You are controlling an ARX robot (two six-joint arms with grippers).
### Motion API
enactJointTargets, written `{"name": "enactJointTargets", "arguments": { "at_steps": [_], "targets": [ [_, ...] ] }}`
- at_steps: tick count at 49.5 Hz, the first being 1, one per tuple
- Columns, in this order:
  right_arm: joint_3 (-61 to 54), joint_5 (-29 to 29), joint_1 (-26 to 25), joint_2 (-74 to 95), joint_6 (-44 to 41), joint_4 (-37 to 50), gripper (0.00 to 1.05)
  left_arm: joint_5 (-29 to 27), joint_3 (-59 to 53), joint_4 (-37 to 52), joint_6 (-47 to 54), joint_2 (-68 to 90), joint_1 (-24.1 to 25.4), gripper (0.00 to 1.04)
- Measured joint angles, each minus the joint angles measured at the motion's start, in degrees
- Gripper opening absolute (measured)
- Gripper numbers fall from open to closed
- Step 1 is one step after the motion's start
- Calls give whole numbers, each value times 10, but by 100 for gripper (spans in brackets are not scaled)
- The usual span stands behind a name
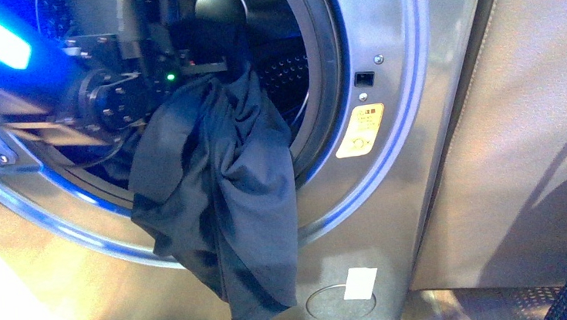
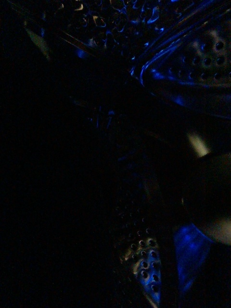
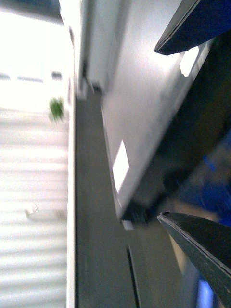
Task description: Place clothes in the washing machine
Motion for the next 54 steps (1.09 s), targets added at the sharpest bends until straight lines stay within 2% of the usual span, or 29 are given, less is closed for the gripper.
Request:
{"name": "enactJointTargets", "arguments": {
  "at_steps": [5, 8, 17, 27, 30, 41, 54],
  "targets": [
    [-55, 183, 1, -23, -42, 79, 97, -1, 28, -13, 2, 17, -2, 6],
    [-113, 245, -14, -56, -42, 91, 97, 0, 43, -18, 4, 27, -2, 6],
    [-269, 295, -55, -142, -6, 107, 97, 0, 69, -26, 5, 41, -2, 6],
    [-422, 351, -62, -225, 38, 116, 97, -5, 104, -37, 6, 65, -2, 6],
    [-481, 385, -54, -252, 68, 111, 97, -9, 124, -45, 8, 78, -2, 6],
    [-595, 421, -9, -285, 155, 107, 97, -20, 210, -87, 28, 124, -2, 6],
    [-649, 452, 39, -287, 196, 119, 97, -29, 337, -145, 43, 181, 0, 6]
  ]
}}
